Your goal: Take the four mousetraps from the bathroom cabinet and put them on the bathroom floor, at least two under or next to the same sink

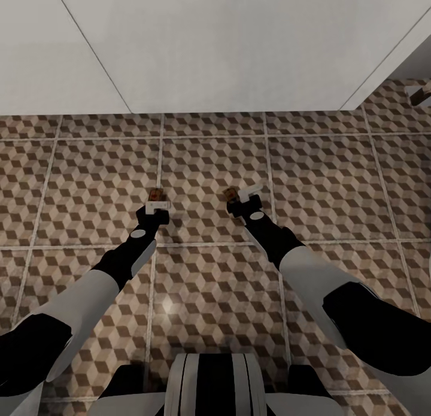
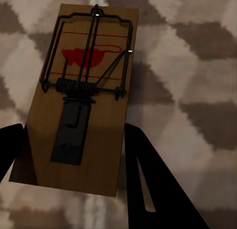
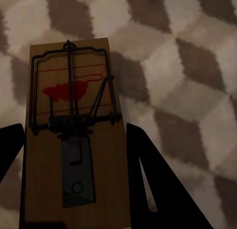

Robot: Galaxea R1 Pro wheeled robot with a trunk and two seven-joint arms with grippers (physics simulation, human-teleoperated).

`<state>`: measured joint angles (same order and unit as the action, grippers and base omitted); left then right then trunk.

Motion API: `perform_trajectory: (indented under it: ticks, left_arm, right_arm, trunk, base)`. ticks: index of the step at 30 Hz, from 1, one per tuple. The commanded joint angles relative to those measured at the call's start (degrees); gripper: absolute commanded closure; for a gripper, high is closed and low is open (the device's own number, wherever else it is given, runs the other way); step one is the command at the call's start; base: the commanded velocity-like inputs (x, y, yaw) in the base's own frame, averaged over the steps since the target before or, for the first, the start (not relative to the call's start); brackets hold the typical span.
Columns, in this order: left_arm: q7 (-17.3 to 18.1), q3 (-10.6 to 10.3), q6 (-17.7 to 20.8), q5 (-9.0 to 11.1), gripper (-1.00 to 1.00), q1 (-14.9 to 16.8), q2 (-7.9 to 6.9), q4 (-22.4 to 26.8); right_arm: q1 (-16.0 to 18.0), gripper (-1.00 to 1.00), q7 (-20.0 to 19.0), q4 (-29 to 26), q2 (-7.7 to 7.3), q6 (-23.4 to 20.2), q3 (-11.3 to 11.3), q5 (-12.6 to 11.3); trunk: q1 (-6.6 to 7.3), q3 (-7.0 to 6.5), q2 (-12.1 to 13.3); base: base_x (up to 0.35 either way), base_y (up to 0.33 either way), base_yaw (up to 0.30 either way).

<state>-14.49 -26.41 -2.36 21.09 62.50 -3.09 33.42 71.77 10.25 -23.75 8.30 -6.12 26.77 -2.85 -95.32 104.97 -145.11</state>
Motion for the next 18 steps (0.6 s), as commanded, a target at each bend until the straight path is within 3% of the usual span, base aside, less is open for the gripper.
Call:
perform_trajectory:
  ticks: [1,18]
  left_arm:
    - [-0.4,-0.5,-0.2,0.4,1.0,0.1,-0.08,0.2]
    - [-0.4,-0.5,-0.2,0.4,1.0,0.0,-0.34,2.2]
  right_arm:
    - [0.0,1.0,0.4,-0.1,-0.04,-0.3,0.5,-0.5]
    - [0.0,1.0,0.4,-0.1,-0.04,-0.2,0.5,-0.5]
  trunk:
    - [-0.02,0.03,0.0]
    - [-0.07,0.03,-0.1]
  base:
    - [0.0,0.0,0.0]
    - [0.0,0.0,0.0]
